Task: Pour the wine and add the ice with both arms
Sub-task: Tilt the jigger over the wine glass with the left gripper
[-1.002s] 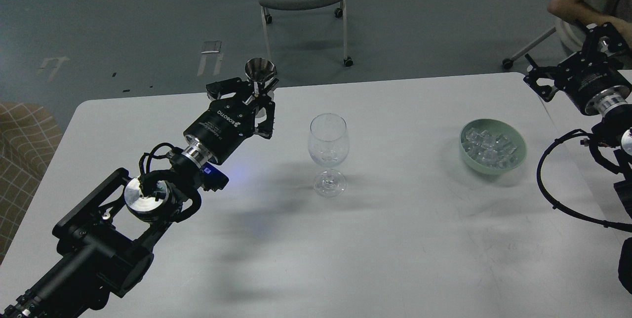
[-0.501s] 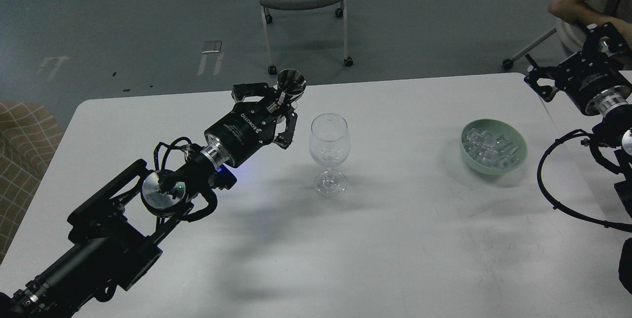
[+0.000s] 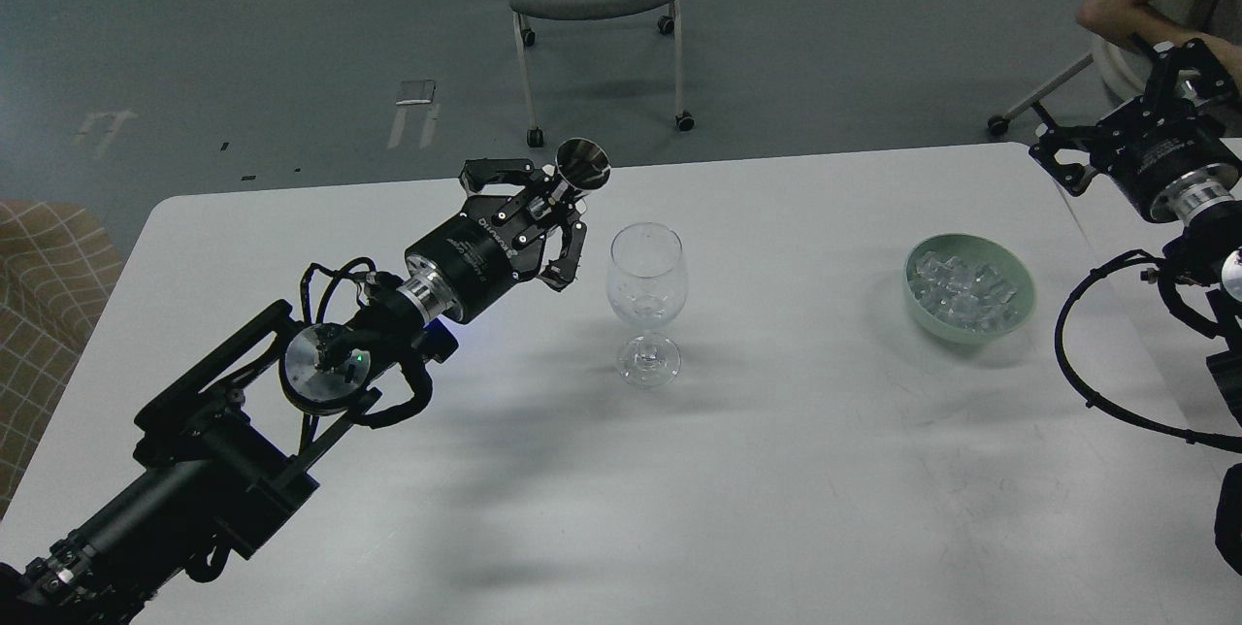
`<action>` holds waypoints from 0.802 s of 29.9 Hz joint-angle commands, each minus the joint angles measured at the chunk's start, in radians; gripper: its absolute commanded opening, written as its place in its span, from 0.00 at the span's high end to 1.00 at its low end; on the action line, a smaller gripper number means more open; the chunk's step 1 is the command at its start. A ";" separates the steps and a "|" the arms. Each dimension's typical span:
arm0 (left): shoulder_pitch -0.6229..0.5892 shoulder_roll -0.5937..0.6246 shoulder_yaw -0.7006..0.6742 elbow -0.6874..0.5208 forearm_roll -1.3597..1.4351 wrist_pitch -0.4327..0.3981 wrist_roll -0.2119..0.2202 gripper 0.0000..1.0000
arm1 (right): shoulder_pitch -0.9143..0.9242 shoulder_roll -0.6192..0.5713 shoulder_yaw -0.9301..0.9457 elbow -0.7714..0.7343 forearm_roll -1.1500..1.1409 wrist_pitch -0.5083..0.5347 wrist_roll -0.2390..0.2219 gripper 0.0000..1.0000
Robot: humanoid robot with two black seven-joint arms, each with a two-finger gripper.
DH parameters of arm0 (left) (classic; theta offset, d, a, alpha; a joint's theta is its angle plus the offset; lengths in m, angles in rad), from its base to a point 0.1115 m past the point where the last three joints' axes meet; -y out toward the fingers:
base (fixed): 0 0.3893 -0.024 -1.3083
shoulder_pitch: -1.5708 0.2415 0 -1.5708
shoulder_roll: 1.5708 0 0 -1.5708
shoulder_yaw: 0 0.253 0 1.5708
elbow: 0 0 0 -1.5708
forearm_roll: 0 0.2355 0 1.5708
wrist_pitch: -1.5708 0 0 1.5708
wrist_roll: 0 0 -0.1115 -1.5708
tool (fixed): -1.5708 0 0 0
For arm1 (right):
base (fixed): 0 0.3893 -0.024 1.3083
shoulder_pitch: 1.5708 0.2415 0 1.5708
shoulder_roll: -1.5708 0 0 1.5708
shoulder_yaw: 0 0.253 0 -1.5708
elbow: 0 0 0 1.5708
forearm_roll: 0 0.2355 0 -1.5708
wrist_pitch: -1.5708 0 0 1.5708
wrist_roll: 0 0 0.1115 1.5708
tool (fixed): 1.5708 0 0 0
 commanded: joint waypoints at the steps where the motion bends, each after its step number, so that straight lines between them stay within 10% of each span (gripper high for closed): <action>1: -0.003 -0.002 0.000 0.000 0.018 0.000 0.002 1.00 | -0.001 -0.001 0.000 -0.001 0.000 0.000 0.000 0.00; 24: -0.003 -0.002 0.019 -0.002 0.280 0.003 0.037 1.00 | 0.002 -0.001 -0.002 -0.001 0.000 0.000 0.000 0.00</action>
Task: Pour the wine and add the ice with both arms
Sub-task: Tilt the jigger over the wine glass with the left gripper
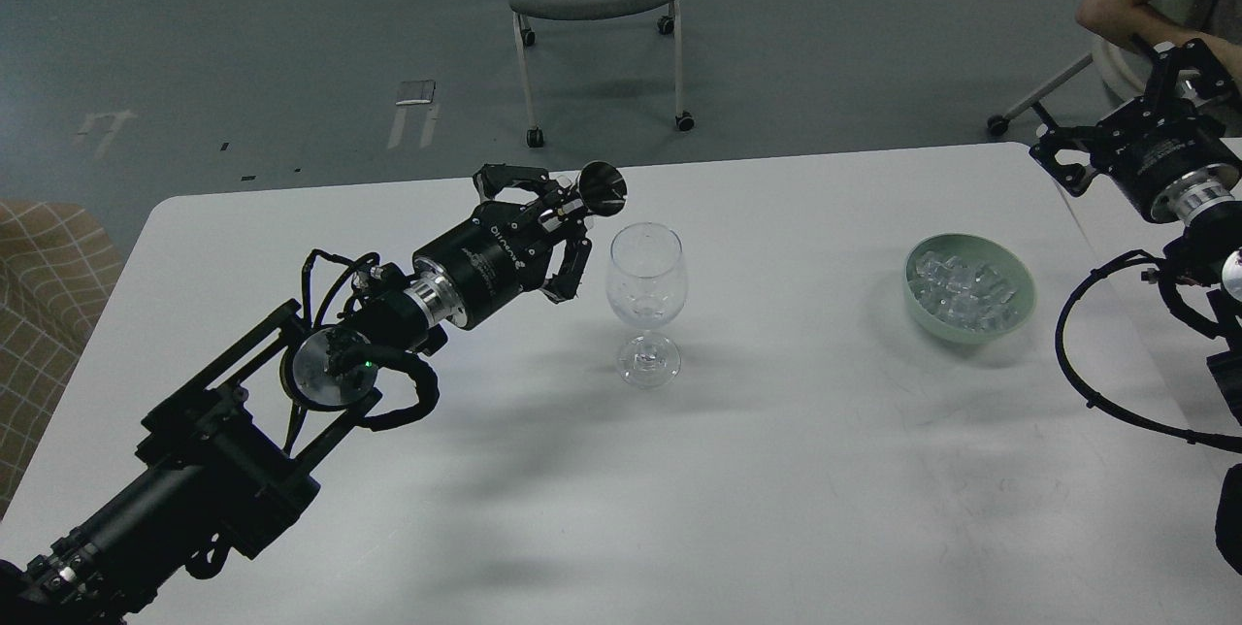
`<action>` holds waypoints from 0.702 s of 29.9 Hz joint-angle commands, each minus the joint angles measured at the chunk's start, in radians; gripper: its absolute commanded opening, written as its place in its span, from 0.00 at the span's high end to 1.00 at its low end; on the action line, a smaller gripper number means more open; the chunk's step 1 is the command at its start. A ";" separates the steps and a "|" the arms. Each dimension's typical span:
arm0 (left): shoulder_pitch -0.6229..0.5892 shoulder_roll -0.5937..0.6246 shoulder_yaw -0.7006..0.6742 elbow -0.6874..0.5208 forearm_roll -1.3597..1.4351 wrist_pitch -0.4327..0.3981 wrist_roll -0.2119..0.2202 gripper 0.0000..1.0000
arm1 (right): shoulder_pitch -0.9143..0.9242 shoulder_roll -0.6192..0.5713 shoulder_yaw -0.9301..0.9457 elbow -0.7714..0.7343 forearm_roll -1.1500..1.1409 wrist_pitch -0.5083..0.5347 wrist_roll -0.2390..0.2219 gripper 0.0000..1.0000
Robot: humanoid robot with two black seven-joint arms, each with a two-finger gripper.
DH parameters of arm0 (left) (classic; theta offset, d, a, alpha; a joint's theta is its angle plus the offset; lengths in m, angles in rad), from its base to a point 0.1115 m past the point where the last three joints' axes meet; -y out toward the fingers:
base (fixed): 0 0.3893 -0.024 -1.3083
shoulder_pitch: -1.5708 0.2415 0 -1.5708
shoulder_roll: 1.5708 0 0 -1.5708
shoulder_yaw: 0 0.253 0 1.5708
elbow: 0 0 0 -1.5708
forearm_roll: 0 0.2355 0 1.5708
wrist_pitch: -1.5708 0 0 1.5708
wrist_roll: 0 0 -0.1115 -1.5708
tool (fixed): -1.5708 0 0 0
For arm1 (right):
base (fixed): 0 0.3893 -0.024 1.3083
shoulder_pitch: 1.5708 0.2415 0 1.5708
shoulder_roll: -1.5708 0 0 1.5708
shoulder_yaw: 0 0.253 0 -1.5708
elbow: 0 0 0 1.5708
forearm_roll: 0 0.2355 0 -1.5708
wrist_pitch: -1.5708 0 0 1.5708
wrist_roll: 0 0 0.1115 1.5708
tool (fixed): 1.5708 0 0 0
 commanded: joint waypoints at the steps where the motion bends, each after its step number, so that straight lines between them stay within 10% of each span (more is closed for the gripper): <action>1: -0.001 -0.001 0.010 -0.001 0.084 0.007 0.006 1.00 | 0.001 0.000 0.000 0.002 0.000 0.000 0.000 0.00; 21: -0.044 0.010 0.036 -0.001 0.232 0.030 0.016 1.00 | 0.001 0.000 -0.001 0.000 0.000 0.000 0.000 0.00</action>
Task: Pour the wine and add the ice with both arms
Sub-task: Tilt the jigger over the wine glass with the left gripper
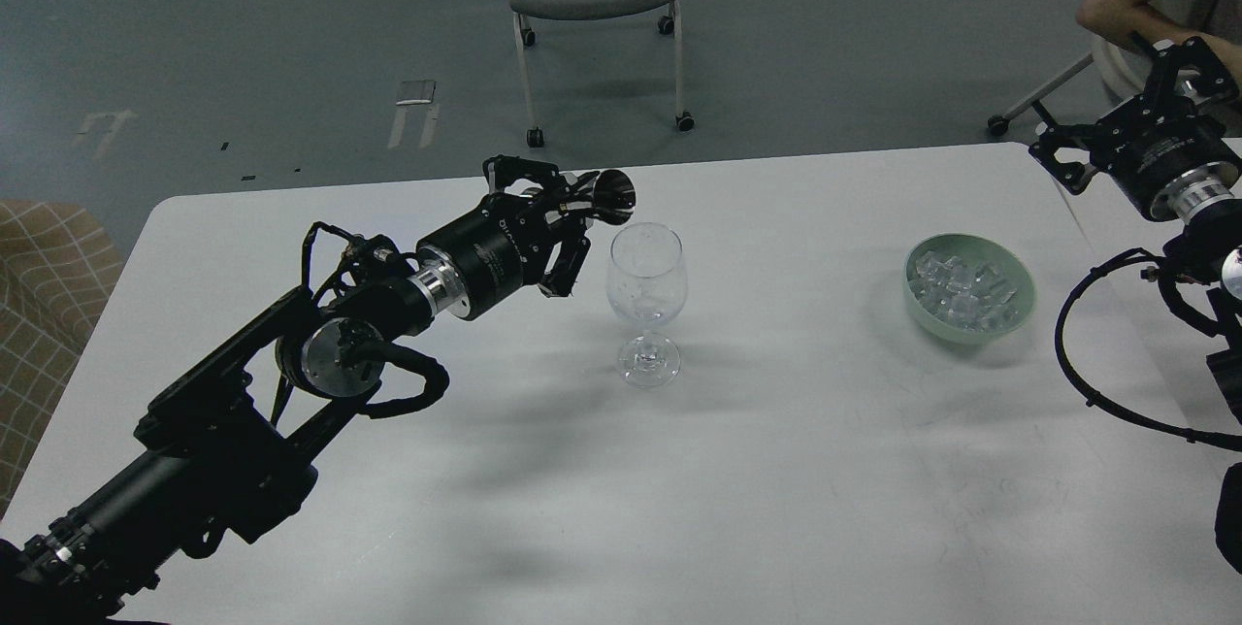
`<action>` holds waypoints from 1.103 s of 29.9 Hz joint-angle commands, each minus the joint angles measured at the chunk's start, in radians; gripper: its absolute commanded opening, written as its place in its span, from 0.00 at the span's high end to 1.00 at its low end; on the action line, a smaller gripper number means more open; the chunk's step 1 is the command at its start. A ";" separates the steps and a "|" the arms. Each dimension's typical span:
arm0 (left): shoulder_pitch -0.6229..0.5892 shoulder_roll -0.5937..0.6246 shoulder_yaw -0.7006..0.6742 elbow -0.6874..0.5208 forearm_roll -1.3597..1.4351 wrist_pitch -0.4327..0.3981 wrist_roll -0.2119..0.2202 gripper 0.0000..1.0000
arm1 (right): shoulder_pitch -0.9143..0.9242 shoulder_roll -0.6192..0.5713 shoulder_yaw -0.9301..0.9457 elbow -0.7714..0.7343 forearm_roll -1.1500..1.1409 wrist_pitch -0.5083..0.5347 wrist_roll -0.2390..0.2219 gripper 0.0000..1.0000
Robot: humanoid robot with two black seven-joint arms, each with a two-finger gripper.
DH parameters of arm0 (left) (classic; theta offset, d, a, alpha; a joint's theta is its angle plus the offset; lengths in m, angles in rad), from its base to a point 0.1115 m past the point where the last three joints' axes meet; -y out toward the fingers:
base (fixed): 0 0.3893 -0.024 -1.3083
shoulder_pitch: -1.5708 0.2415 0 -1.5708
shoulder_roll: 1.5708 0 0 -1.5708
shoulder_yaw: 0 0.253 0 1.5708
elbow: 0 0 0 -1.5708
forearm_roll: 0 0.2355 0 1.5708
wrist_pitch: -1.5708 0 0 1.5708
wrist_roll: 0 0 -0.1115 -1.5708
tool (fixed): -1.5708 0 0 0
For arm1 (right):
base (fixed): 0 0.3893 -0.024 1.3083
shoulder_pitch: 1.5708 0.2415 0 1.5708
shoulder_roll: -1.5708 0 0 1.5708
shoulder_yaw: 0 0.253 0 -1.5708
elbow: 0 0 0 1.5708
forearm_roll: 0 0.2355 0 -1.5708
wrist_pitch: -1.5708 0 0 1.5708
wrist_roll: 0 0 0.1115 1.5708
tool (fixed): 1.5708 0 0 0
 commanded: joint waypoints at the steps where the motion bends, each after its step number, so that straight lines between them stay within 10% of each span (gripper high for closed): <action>1: 0.003 0.002 0.006 0.000 0.074 -0.003 0.006 1.00 | 0.000 0.000 -0.001 -0.003 -0.002 0.000 0.000 0.00; 33: -0.022 0.031 0.006 -0.049 0.243 -0.005 0.030 1.00 | 0.000 0.000 -0.002 0.000 -0.003 0.000 0.000 0.00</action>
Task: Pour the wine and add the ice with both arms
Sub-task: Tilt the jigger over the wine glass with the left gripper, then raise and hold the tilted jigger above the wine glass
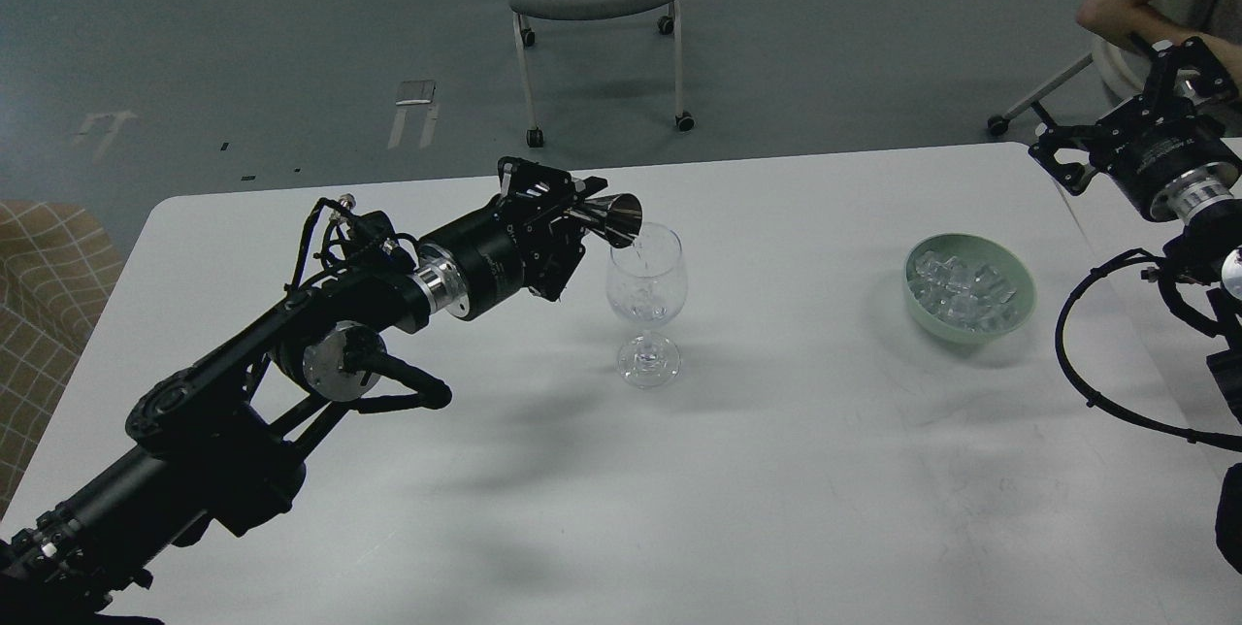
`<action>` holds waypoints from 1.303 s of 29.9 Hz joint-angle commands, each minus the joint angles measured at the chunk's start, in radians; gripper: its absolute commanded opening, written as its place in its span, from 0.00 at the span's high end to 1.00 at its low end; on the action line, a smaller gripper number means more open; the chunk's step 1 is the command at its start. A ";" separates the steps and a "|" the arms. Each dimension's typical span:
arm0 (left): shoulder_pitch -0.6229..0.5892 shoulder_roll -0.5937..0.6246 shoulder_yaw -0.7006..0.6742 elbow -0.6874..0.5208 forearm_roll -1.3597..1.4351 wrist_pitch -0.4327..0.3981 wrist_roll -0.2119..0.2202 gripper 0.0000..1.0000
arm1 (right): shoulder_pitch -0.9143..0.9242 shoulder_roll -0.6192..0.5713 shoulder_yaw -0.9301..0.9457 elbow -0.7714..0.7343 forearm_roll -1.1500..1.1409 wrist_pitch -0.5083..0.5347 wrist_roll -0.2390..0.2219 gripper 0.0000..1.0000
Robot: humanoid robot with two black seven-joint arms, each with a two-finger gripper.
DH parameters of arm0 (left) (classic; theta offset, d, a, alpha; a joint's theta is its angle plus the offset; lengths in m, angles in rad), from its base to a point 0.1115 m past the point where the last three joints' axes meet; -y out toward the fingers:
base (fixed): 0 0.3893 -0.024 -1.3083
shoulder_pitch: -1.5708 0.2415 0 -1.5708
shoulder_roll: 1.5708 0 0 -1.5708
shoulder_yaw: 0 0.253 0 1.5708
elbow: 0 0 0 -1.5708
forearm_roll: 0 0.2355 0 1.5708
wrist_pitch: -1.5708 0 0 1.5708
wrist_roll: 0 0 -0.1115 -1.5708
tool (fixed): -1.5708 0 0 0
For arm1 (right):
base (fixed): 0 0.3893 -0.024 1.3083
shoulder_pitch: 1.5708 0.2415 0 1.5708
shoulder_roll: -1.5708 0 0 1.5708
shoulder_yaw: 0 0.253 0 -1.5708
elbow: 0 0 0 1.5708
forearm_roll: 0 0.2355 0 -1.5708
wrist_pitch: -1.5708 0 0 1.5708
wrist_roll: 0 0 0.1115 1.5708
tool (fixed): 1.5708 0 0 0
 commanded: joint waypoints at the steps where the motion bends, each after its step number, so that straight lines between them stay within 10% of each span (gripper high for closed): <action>1: -0.007 0.008 0.000 -0.018 0.015 0.000 0.002 1.00 | 0.000 0.000 0.000 0.000 0.000 0.000 0.000 0.00; 30: -0.056 0.049 -0.001 -0.068 0.146 0.005 0.054 1.00 | 0.002 -0.010 0.001 0.003 0.000 0.000 0.000 0.00; 39: -0.099 0.038 -0.005 -0.134 0.218 0.034 0.137 1.00 | 0.002 -0.012 0.001 0.003 0.002 0.000 0.000 0.00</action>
